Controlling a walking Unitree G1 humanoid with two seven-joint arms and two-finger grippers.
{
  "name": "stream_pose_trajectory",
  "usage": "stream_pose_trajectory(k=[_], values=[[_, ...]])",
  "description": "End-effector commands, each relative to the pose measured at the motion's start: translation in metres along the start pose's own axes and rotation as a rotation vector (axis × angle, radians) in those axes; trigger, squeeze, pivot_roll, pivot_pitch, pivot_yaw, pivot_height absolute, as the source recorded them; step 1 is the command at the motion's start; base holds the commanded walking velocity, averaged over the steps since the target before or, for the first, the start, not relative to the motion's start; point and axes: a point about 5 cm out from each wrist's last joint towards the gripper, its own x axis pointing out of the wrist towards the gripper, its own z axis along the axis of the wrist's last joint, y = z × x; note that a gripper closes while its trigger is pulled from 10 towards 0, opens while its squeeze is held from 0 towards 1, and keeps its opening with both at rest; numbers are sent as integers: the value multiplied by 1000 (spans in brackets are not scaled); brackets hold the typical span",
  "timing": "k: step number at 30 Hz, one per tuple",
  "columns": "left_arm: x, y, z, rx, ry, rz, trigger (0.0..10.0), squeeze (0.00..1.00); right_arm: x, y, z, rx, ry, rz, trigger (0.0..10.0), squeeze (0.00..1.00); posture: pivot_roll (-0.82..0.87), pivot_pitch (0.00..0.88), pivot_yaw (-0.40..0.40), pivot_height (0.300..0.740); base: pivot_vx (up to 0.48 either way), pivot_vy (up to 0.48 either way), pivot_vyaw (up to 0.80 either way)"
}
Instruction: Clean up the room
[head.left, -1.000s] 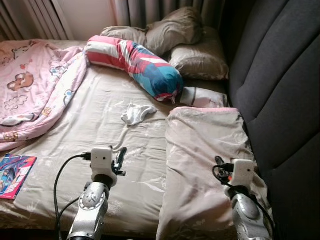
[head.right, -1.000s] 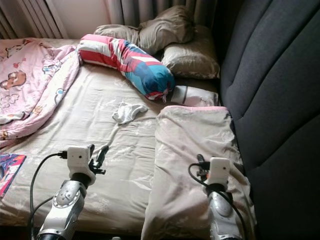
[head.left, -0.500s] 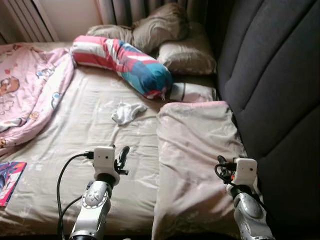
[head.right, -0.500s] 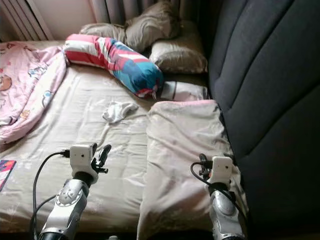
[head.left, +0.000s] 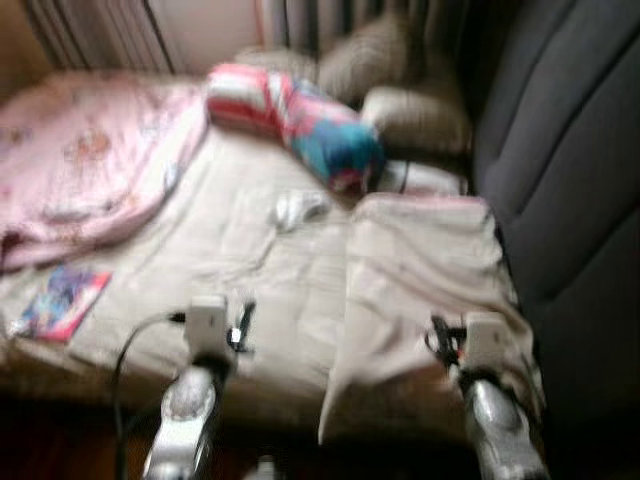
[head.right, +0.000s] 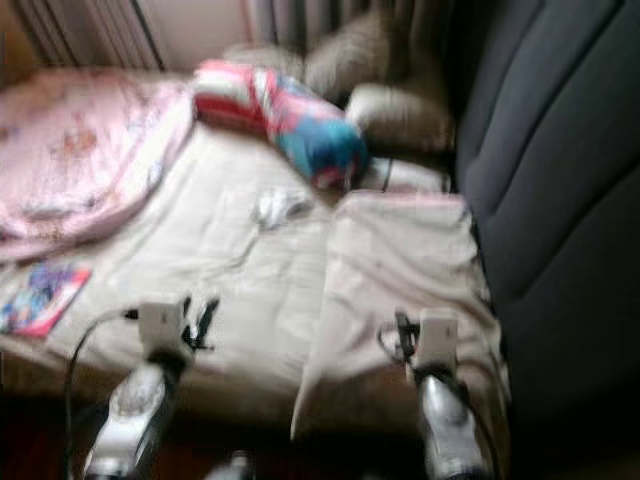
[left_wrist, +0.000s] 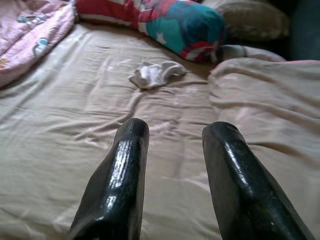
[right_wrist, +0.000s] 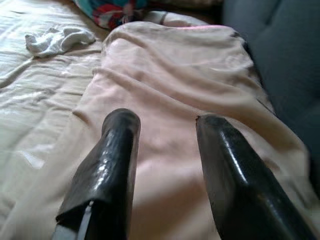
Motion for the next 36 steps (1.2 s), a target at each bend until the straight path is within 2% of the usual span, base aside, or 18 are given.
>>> stream_pose_trajectory(k=[1, 12, 30, 36], values=[[2, 1, 3, 21, -9, -3, 10000, 0, -2, -1, -5, 13, 20, -10, 10000, 0, -42, 127, -29, 740, 0, 0, 0], [5, 5, 4, 20, -3, 16, 10000, 0, 3, -3, -1, 41, 16, -40, 10000, 0, -40, 134, -28, 740, 0, 0, 0], [7, 5, 5, 15, -3, 19, 10000, 0, 3, -5, -2, 57, 20, -55, 10000, 0, -45, 142, -30, 740, 0, 307, 0], [8, 12, 2, 28, 17, 28, 10000, 0, 3, -5, -5, 59, 33, -57, 10000, 0, -45, 145, -29, 740, 0, 480, 0]])
